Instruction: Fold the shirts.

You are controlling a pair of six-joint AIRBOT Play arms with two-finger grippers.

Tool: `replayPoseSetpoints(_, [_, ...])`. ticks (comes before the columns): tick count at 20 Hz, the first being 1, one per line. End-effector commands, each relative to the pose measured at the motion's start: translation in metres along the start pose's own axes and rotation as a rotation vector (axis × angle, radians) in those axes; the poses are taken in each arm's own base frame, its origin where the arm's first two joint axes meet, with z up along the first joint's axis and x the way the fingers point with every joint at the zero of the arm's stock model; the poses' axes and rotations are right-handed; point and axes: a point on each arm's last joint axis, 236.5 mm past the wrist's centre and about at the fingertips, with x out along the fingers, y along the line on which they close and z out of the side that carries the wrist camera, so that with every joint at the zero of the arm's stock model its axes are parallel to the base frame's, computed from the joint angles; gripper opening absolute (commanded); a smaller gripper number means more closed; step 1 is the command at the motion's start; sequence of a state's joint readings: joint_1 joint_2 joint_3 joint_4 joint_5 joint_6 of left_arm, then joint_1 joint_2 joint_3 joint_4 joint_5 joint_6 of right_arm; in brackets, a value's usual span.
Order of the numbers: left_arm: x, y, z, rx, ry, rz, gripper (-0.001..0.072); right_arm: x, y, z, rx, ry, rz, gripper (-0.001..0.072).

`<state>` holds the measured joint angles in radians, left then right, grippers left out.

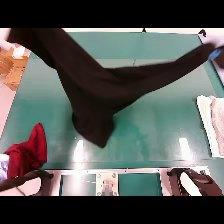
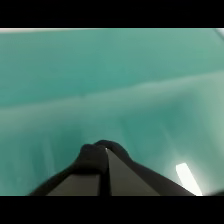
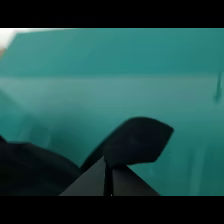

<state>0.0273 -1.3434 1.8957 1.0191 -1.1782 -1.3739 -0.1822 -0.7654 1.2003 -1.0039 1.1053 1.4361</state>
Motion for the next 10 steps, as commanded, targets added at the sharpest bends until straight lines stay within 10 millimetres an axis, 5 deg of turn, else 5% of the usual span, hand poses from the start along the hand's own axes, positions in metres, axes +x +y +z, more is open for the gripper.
replayPoseSetpoints(1, [0.109, 0.043, -0.084, -0.108, 0.249, -0.007, 0.0023, 0.087, -0.068, -0.119, 0.184, 0.191, -0.087, 0.0017])
replayPoseSetpoints(3, [0.173, 0.042, -0.131, -0.144, 0.339, -0.059, 0.0024, 0.130, -0.100, -0.184, 0.348, 0.257, -0.129, 0.0017])
replayPoseSetpoints(4, [0.198, 0.035, -0.150, -0.173, 0.367, -0.087, 0.0186, 0.143, -0.111, -0.208, 0.402, 0.294, -0.150, 0.0016])
replayPoseSetpoints(5, [0.213, 0.028, -0.165, -0.191, 0.398, -0.110, 0.0631, 0.153, -0.118, -0.227, 0.425, 0.341, -0.160, 0.0017])
replayPoseSetpoints(7, [0.213, 0.027, -0.183, -0.229, 0.464, -0.112, 0.0700, 0.165, -0.128, -0.250, 0.427, 0.417, -0.177, 0.0017])
replayPoseSetpoints(10, [0.161, 0.058, -0.193, -0.259, 0.632, -0.043, 0.0699, 0.171, -0.133, -0.253, 0.403, 0.439, -0.176, 0.0017])
